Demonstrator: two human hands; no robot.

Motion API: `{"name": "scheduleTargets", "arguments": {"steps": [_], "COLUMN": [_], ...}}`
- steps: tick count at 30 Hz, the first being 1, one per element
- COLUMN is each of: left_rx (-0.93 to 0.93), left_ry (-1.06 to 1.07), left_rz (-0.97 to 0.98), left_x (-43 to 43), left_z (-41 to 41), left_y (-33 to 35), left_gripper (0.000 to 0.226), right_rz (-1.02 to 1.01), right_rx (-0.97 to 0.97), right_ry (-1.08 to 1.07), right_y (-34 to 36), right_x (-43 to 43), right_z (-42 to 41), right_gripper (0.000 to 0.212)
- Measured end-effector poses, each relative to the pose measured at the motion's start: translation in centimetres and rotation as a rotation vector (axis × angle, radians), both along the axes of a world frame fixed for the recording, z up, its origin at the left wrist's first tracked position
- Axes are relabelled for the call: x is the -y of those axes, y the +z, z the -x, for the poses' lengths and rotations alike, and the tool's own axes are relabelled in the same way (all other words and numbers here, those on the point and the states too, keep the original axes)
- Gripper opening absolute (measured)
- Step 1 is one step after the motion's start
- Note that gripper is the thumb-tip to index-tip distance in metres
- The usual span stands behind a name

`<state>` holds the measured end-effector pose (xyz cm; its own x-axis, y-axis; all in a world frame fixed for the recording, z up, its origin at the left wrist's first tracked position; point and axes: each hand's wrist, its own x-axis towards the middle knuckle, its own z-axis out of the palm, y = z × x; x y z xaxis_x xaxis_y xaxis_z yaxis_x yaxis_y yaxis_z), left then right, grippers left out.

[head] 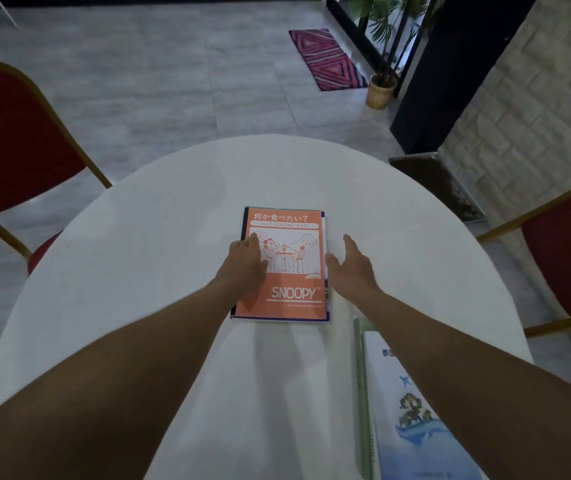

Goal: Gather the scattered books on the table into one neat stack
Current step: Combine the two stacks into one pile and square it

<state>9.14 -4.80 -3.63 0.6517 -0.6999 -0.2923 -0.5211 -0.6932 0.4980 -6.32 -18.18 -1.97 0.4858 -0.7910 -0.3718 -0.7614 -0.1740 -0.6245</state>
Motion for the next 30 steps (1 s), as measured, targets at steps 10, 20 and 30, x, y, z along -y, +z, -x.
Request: {"name": "scheduleTargets", "arguments": {"steps": [10,20,30], "left_rx": [0.0,-0.148,-0.193], "left_ry": [-0.126,-0.211,-0.077], "left_rz": [-0.078,-0.266,-0.234], "left_x": [-0.5,-1.2,-1.2], "left_z": [9.6,21.4,27.5], "left_y": [4.1,1.9,-1.0], "left_gripper": [0.057,0.068,0.059], "right_rz": [0.114,0.136,-0.095], "right_rx": [-0.037,-0.227,-0.141], "right_ry": [0.043,-0.056,-0.186], "right_y": [2.7,-0.9,-3.3], "right_x": [-0.5,-2.1,-3.4], "right_z": [10.6,22.4,26.6], "right_gripper": [0.067,0.08,0.074]}}
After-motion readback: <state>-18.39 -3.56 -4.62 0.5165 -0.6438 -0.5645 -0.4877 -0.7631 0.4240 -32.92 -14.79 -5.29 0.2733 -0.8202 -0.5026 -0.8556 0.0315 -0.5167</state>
